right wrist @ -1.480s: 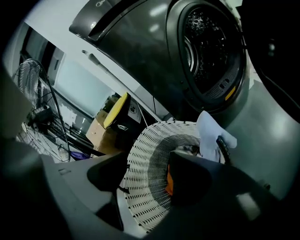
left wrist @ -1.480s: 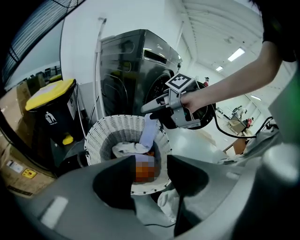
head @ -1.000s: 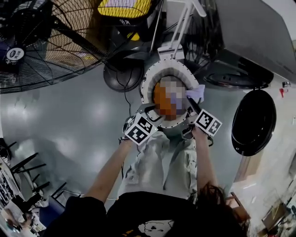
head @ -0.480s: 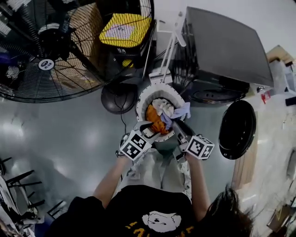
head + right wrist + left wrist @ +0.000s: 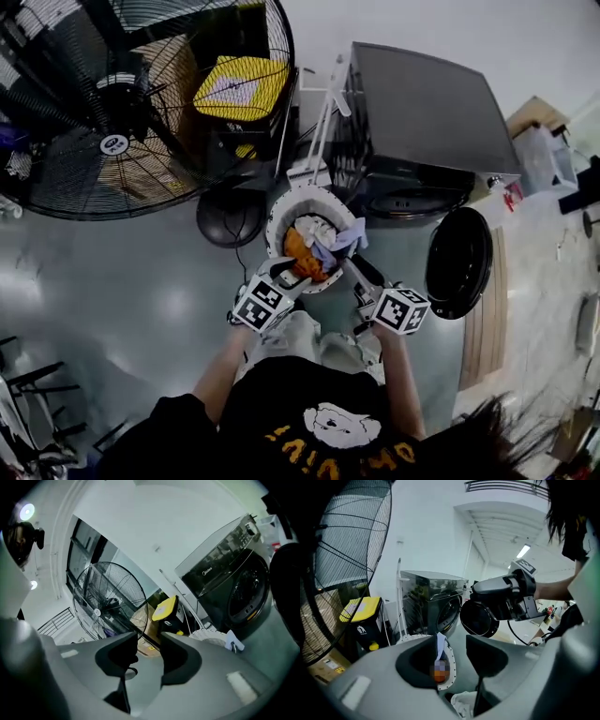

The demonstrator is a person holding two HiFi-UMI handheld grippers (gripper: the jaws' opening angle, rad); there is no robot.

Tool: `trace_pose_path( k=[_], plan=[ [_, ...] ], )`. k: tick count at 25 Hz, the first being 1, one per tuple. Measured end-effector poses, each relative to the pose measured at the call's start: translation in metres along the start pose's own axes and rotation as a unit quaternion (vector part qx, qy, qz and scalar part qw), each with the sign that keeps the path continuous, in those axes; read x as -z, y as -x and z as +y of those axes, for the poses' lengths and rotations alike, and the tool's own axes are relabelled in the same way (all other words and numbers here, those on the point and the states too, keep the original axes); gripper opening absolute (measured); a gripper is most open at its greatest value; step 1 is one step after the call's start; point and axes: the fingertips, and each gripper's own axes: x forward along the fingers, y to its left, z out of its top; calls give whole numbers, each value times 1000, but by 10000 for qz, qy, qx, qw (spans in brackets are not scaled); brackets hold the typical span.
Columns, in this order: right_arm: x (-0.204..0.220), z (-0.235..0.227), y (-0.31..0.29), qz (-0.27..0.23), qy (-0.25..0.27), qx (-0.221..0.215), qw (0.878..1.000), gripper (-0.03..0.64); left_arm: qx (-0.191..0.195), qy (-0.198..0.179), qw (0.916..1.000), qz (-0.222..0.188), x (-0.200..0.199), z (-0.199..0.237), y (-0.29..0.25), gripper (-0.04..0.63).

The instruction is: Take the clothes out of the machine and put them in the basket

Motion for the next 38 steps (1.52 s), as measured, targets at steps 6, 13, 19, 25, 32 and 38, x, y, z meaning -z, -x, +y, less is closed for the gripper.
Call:
trace_pose_path(
  k=[6, 13, 19, 25, 32, 38],
  plan=[
    [-5, 12, 25, 88, 317, -114, 9994, 153, -239, 17, 9995, -208, -13, -15, 16, 175],
    [-5, 27, 72, 265, 1034, -249, 9940, 152, -471, 80, 9971, -593, -38, -64, 26, 172],
    [16, 39, 124, 354, 1499, -475, 9869, 143, -558, 102, 9948, -844, -40, -124, 41, 172],
    [46, 47, 172, 384, 1744, -684, 9815, 112, -756, 242, 9912, -1064, -28, -178, 61, 172],
    [61, 68, 202, 221, 1989, -882, 9758, 84, -786, 140, 9889, -1256, -19, -224, 87, 101],
    [71, 86, 217, 78, 2278, -980, 9687, 55, -772, -50, 9869, -1416, -21, -249, 100, 21]
  ],
)
